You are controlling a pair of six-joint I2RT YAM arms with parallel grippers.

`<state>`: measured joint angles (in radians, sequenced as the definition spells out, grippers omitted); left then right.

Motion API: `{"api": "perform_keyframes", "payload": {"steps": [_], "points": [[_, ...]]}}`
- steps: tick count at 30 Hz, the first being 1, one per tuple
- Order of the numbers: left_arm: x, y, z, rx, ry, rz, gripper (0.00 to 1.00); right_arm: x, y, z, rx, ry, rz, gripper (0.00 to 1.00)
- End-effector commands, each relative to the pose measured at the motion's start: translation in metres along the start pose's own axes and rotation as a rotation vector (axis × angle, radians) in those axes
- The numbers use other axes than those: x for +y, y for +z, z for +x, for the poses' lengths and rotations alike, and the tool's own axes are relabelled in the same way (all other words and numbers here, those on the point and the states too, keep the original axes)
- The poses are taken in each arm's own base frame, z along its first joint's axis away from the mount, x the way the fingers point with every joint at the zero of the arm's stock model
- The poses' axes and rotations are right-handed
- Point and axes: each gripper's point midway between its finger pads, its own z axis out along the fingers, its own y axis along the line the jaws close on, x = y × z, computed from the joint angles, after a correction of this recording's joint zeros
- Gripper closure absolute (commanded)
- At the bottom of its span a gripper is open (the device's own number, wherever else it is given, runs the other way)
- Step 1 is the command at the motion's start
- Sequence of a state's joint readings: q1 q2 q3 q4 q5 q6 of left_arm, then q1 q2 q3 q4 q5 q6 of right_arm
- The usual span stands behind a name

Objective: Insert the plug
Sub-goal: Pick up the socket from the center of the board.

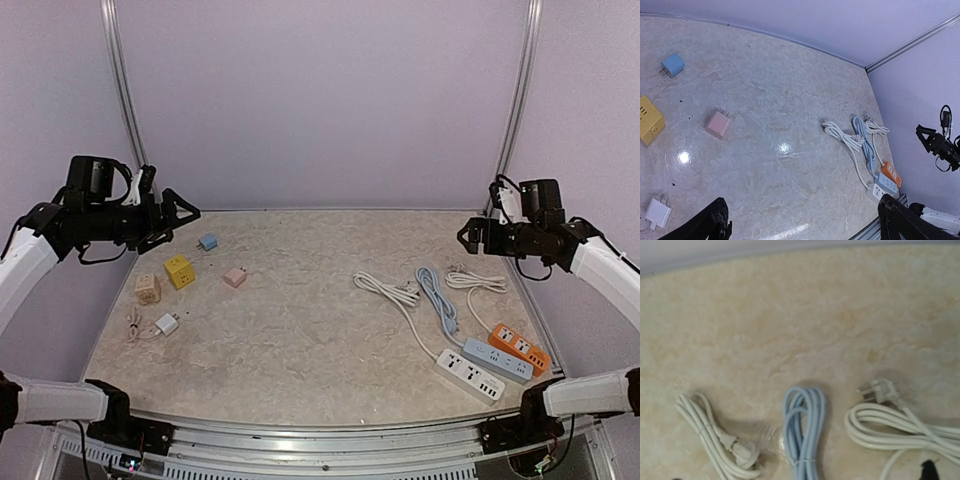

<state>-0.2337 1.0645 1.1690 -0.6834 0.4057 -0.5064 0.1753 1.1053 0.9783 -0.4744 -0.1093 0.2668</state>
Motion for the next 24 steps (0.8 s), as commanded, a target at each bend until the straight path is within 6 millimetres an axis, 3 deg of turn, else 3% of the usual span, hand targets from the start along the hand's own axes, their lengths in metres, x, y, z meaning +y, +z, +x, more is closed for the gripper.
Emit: {"api": "perform_keyframes", "payload": {"steps": [1, 5, 9, 13, 24], "points": [[-0.008, 0.001, 0.001, 0.024, 0.054, 0.024, 0.01, 0.022, 0.031, 0.022, 0.061, -0.099, 0.032, 0.00], [-0.013, 0.005, 0.012, 0.047, 0.069, 0.084, 0.01, 0.063, 0.049, 0.063, 0.193, -0.248, -0.035, 0.03], [-0.017, 0.005, 0.015, 0.046, 0.082, 0.119, 0.01, 0.083, 0.055, 0.110, 0.354, -0.347, -0.064, 0.04], [-0.018, 0.004, 0.016, 0.035, 0.089, 0.132, 0.01, 0.085, 0.055, 0.141, 0.468, -0.361, -0.082, 0.07], [-0.016, 0.009, 0.019, 0.049, 0.077, 0.134, 0.01, 0.091, 0.045, 0.195, 0.688, -0.468, -0.082, 0.15]]}}
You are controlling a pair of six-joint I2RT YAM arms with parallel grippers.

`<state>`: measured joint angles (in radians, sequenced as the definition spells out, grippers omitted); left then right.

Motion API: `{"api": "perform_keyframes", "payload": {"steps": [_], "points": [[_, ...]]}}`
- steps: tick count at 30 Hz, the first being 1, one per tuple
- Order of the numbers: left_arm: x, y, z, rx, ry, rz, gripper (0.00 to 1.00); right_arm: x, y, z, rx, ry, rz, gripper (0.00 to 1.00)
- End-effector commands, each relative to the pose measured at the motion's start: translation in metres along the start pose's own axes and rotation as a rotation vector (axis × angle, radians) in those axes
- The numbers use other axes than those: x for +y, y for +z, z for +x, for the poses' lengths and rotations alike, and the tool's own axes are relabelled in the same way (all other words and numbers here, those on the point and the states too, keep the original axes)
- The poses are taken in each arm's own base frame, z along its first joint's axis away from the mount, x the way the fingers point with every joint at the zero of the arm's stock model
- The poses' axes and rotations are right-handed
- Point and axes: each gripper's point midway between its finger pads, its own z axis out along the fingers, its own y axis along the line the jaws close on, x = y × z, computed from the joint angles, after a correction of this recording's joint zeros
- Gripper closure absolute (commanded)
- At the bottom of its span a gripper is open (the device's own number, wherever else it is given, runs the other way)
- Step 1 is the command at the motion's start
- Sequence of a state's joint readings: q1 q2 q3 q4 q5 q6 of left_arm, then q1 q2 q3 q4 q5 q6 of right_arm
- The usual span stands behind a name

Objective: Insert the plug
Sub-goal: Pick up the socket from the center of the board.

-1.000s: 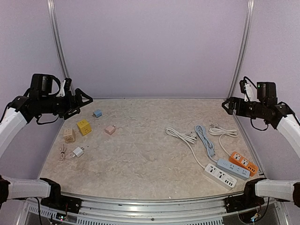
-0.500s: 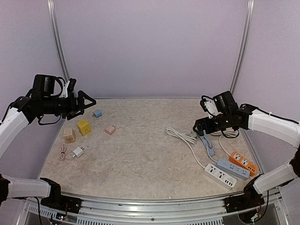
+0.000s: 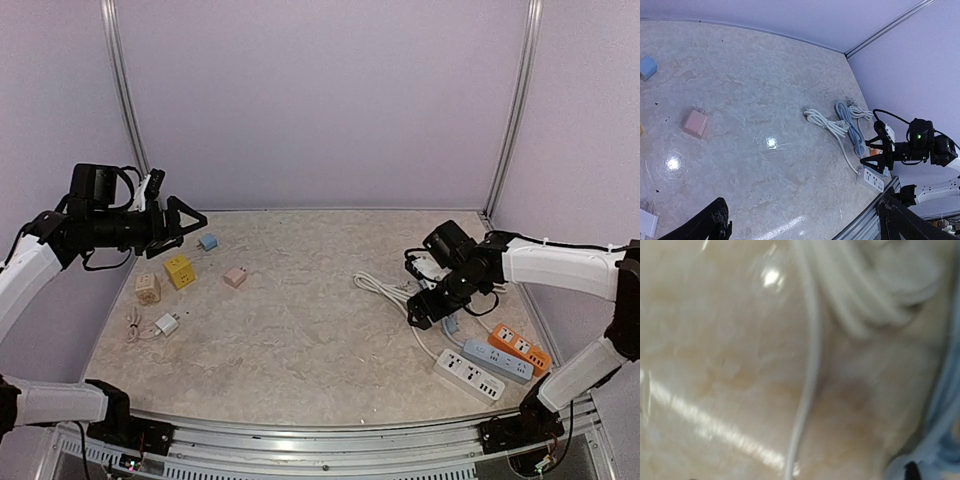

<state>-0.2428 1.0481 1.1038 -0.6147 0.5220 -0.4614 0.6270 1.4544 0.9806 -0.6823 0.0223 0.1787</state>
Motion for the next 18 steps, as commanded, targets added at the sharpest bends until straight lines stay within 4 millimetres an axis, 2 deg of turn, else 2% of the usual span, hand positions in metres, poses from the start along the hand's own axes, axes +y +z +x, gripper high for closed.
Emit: {"api": "perform_keyframes", "payload": {"steps": [1, 3, 10, 18], "points": [[-0.001, 0.002, 0.002, 0.003, 0.018, 0.014, 0.01, 0.019, 0.007, 0.025, 0.126, -0.061, -0.014, 0.15], [-0.002, 0.002, 0.002, 0.003, 0.018, 0.016, 0.01, 0.021, 0.011, 0.031, 0.154, -0.063, -0.008, 0.17], [-0.001, 0.002, 0.002, 0.000, 0.010, 0.014, 0.01, 0.007, 0.015, 0.060, 0.305, -0.061, 0.101, 0.19], [-0.002, 0.001, 0.003, 0.001, 0.013, 0.019, 0.01, 0.004, 0.013, 0.067, 0.343, -0.046, 0.121, 0.23]]}}
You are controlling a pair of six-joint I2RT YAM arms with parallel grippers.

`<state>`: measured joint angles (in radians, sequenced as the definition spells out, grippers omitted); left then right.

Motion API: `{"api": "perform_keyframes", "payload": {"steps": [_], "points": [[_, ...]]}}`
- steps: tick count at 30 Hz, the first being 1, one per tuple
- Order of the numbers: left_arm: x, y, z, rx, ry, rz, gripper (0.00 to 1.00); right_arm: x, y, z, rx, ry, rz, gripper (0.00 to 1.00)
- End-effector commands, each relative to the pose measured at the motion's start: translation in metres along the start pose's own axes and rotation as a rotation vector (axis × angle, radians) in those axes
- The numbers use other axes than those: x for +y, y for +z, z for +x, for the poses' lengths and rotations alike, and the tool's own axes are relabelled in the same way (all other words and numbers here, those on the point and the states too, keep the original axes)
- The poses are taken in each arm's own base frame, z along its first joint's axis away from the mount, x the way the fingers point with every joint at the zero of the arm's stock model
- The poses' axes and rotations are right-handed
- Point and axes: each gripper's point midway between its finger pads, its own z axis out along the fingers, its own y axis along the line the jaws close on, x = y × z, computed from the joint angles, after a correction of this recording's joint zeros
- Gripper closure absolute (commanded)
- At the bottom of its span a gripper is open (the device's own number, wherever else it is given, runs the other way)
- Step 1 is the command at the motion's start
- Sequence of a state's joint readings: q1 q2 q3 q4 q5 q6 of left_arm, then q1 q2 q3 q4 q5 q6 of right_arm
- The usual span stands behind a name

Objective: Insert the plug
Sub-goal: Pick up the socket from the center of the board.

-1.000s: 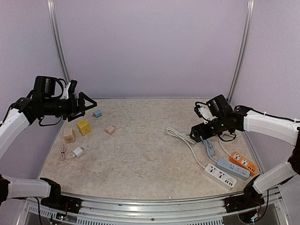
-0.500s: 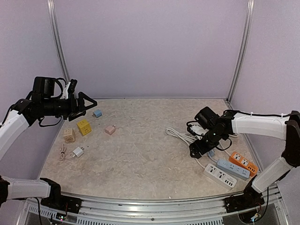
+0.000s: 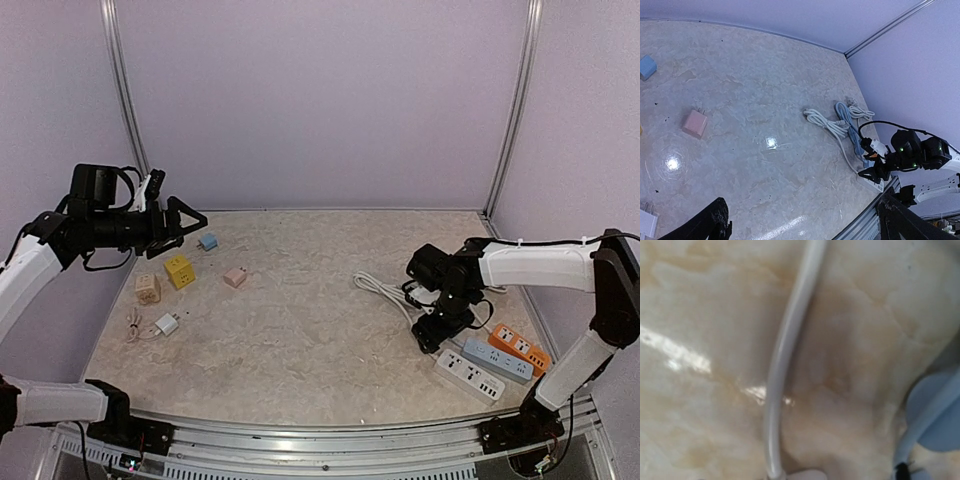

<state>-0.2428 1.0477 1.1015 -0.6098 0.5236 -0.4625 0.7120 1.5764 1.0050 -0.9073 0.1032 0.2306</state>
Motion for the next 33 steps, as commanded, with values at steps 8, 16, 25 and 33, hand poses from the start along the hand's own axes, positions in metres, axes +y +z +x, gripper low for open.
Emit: {"api": "perform_keyframes", "payload": {"steps": [8, 16, 25, 33], "points": [[-0.003, -0.002, 0.003, -0.006, 0.021, 0.015, 0.01, 0.001, 0.009, 0.021, 0.103, 0.022, 0.015, 0.24], [-0.002, 0.000, 0.004, 0.000, 0.017, 0.018, 0.01, 0.001, 0.018, 0.042, 0.148, 0.031, 0.006, 0.28], [-0.001, 0.001, 0.004, 0.003, 0.016, 0.012, 0.01, 0.005, 0.021, 0.046, 0.160, 0.021, -0.017, 0.36], [0.000, 0.001, 0.004, 0.000, 0.017, 0.008, 0.01, 0.013, 0.025, 0.044, 0.161, 0.015, -0.056, 0.64]]}}
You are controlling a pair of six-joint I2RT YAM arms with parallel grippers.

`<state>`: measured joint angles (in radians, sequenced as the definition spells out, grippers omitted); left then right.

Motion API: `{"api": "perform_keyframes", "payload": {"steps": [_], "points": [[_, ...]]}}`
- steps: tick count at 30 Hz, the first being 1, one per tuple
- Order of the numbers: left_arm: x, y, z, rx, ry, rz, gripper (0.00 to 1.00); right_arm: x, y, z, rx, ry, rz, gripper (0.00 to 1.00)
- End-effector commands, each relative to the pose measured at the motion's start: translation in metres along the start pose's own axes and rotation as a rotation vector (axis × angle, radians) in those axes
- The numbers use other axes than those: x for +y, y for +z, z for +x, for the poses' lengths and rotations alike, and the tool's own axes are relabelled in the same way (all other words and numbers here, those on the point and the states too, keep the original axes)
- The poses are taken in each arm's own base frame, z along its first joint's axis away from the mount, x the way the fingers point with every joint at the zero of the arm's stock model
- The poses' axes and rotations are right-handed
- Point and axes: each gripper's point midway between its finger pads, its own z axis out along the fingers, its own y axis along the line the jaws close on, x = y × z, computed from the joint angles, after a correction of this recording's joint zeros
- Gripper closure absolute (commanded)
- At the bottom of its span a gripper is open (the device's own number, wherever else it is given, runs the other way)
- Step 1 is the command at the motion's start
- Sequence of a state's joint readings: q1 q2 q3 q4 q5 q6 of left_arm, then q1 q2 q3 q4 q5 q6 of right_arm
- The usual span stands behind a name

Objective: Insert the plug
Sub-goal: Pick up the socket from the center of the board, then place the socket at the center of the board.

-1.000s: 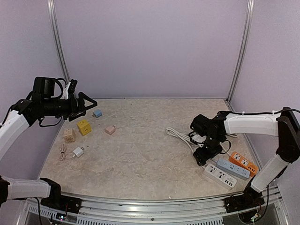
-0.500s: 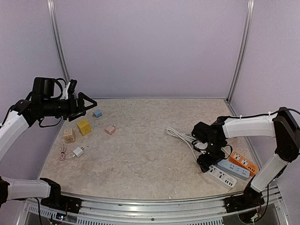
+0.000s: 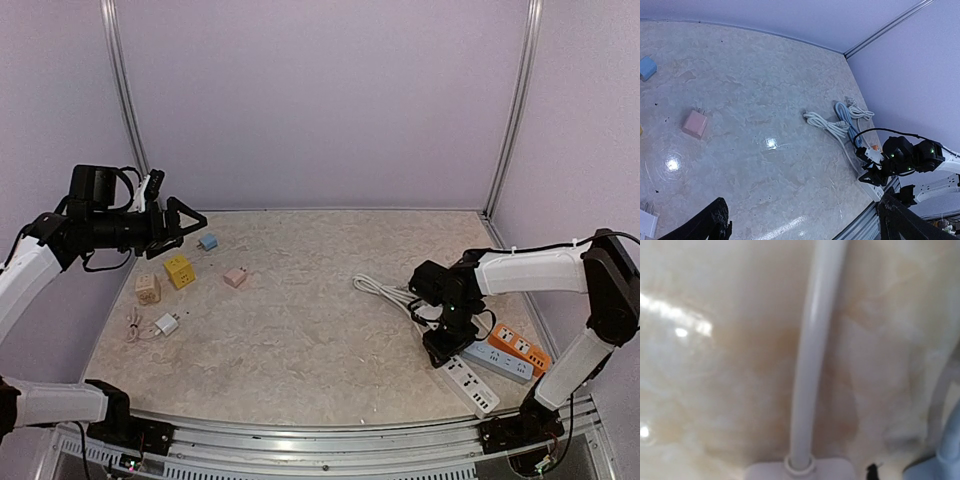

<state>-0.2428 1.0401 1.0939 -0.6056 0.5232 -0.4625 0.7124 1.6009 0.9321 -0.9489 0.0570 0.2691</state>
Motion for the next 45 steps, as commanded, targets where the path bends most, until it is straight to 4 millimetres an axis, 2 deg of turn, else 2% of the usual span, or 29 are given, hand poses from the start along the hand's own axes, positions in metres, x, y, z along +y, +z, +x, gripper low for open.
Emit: {"api": "perform_keyframes", "payload": {"steps": [1, 6, 17, 23, 28, 33, 37, 40, 45], "points": [[0.000, 0.002, 0.003, 0.004, 0.014, 0.007, 0.01, 0.009, 0.007, 0.002, 0.017, -0.011, -0.035, 0.68], [0.000, 0.004, 0.003, 0.009, 0.010, 0.010, 0.01, 0.020, 0.005, -0.019, -0.031, -0.017, -0.048, 0.73], [0.002, 0.005, 0.003, 0.010, 0.006, 0.004, 0.01, 0.036, -0.011, -0.102, -0.162, -0.041, -0.028, 0.74], [0.003, 0.006, 0.004, 0.014, 0.003, 0.004, 0.01, 0.051, -0.017, -0.152, -0.221, -0.063, -0.056, 0.73], [0.003, 0.005, 0.004, 0.013, 0.005, 0.001, 0.01, 0.066, -0.017, -0.196, -0.247, -0.089, -0.083, 0.72], [0.004, 0.004, 0.004, 0.010, 0.012, -0.006, 0.01, 0.079, -0.005, -0.229, -0.246, -0.103, -0.100, 0.71], [0.005, 0.005, 0.005, 0.013, 0.011, -0.011, 0.01, 0.082, 0.000, -0.243, -0.251, -0.100, -0.102, 0.63], [0.005, 0.006, 0.005, 0.015, 0.009, -0.010, 0.01, 0.082, -0.004, -0.245, -0.265, -0.104, -0.103, 0.48], [0.006, 0.006, 0.004, 0.015, 0.003, -0.006, 0.01, 0.079, -0.017, -0.239, -0.284, -0.112, -0.099, 0.29]]}}
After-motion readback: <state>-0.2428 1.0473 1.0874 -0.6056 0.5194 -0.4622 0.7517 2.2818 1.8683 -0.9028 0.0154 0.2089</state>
